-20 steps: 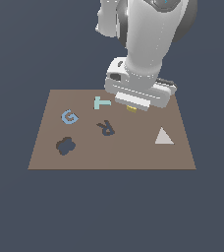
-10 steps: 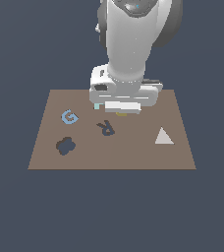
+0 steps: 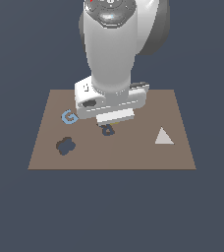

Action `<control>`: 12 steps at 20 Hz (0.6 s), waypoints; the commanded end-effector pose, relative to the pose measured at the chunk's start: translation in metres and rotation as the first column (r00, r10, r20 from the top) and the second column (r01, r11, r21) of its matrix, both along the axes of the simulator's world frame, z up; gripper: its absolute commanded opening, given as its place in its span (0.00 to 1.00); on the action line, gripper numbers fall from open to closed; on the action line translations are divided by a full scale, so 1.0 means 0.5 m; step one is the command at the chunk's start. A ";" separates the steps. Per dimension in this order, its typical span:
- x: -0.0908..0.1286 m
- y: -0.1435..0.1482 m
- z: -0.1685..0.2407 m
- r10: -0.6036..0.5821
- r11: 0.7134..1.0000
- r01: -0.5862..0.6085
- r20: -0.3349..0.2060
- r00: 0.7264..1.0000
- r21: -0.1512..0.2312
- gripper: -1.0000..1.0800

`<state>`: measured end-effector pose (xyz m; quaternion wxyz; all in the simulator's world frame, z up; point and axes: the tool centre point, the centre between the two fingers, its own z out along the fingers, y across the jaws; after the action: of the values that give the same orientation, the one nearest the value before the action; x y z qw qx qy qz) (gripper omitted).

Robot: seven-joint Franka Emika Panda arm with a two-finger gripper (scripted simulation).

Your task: Insert a designated object into the corresponding slot on a board.

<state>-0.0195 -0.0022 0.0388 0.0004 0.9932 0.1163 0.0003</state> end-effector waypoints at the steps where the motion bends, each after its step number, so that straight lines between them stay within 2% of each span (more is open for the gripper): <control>1: 0.017 -0.011 0.001 0.064 0.998 -0.064 0.000 0.998 0.000 0.00; 12: 0.069 -0.034 0.003 0.239 0.971 -0.239 0.000 0.971 0.000 0.00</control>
<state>0.0119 -0.0187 0.0401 0.0003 0.9742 0.2256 0.0002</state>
